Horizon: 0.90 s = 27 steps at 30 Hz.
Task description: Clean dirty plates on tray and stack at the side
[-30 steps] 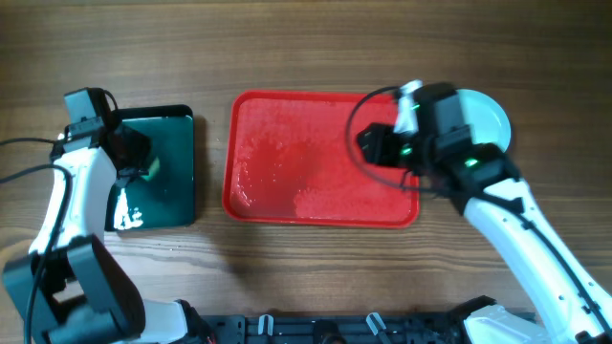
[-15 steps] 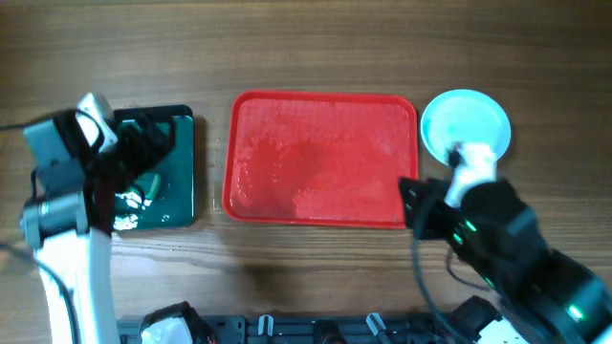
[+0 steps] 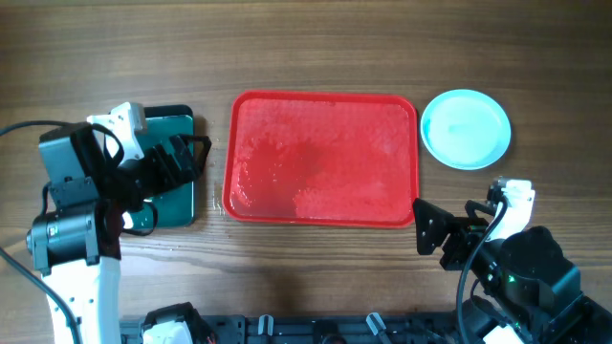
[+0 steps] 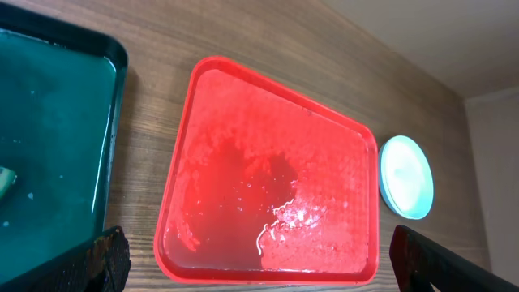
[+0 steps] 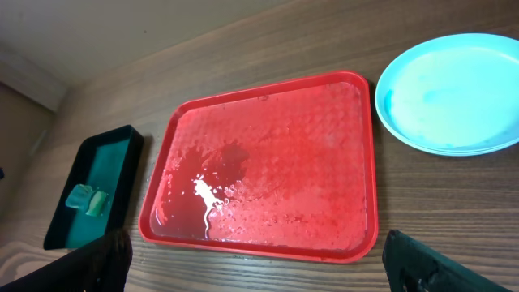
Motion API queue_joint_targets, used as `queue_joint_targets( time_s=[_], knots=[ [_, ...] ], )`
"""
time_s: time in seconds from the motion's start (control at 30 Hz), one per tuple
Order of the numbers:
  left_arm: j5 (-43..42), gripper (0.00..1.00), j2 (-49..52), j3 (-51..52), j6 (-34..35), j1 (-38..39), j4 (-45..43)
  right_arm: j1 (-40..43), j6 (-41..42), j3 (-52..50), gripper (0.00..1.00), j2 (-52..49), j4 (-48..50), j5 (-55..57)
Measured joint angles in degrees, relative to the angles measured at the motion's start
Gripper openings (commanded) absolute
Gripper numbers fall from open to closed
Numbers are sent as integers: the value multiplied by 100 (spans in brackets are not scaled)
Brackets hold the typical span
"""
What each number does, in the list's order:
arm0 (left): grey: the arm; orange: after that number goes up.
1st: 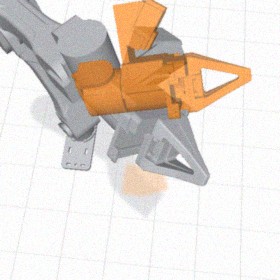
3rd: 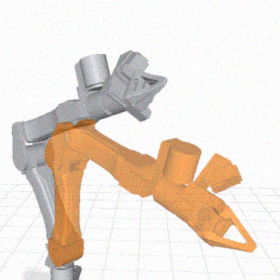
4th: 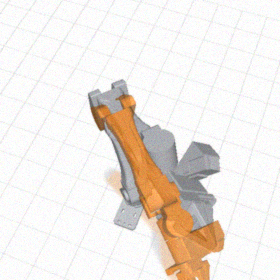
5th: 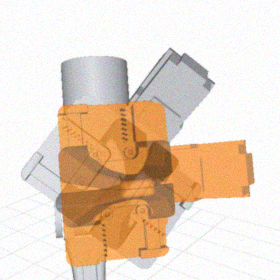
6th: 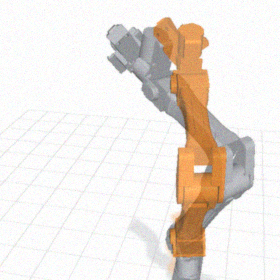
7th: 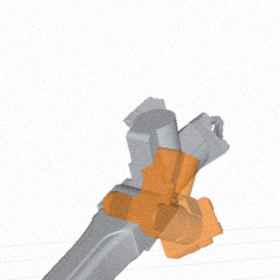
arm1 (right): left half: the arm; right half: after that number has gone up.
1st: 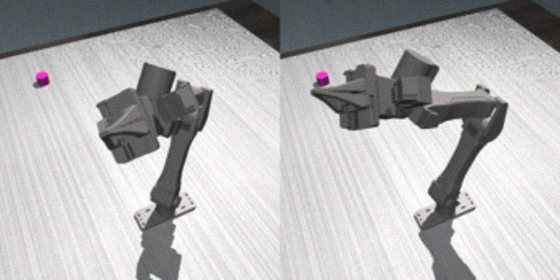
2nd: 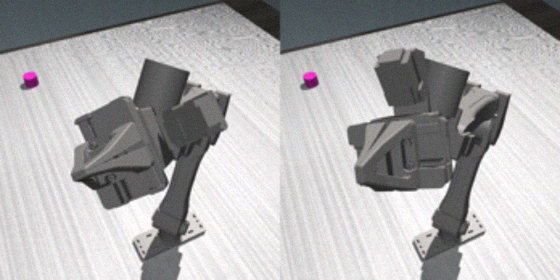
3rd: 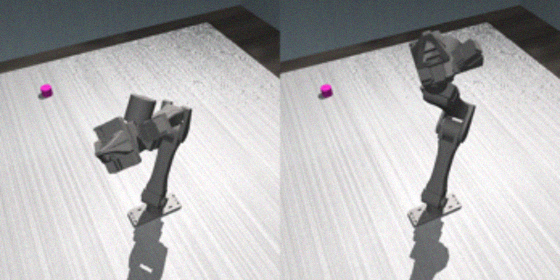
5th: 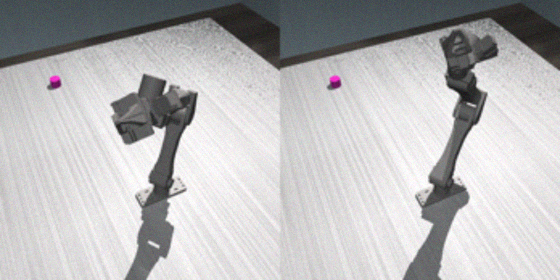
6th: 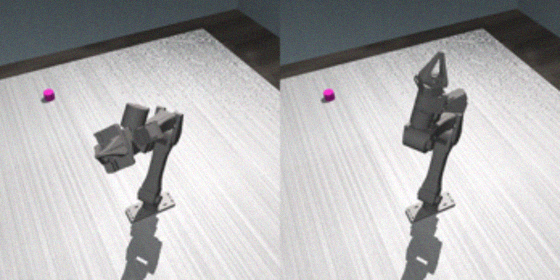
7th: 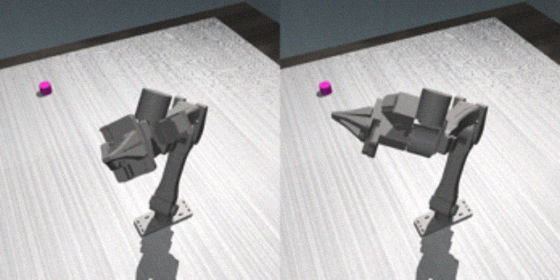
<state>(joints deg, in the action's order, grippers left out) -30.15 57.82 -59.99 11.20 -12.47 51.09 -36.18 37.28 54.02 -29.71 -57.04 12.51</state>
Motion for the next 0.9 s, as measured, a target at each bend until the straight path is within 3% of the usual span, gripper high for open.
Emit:
queue_joint_targets(
  time_s=[0.27, 0.37, 0.43, 0.53, 0.63, 0.7, 0.9],
  knots=[
    [0, 100, 306, 0, 0, 0, 0, 79, 0, 0, 100, 11, 0, 0],
    [0, 100, 315, 0, 0, 0, 2, 481, 0, -4, 100, 11, -216, 7],
    [2, 100, 315, 0, 0, 0, 7, 1333, 0, -87, 100, 94, -332, 2],
    [0, 100, 315, 0, 0, 0, 17, 2249, -732, -824, 100, 588, 1071, -621],
    [0, 100, 315, 0, 0, 0, 11, 3069, -1521, -2334, 100, 1598, 3008, -1812],
    [0, 100, 315, 0, -2, 0, 15, 3187, -1655, -3364, 100, 2201, 3917, -2236],
    [0, 100, 315, 0, -2, 0, 13, 3189, -1705, -4924, 100, 2861, 5869, -2452]
  ],
)
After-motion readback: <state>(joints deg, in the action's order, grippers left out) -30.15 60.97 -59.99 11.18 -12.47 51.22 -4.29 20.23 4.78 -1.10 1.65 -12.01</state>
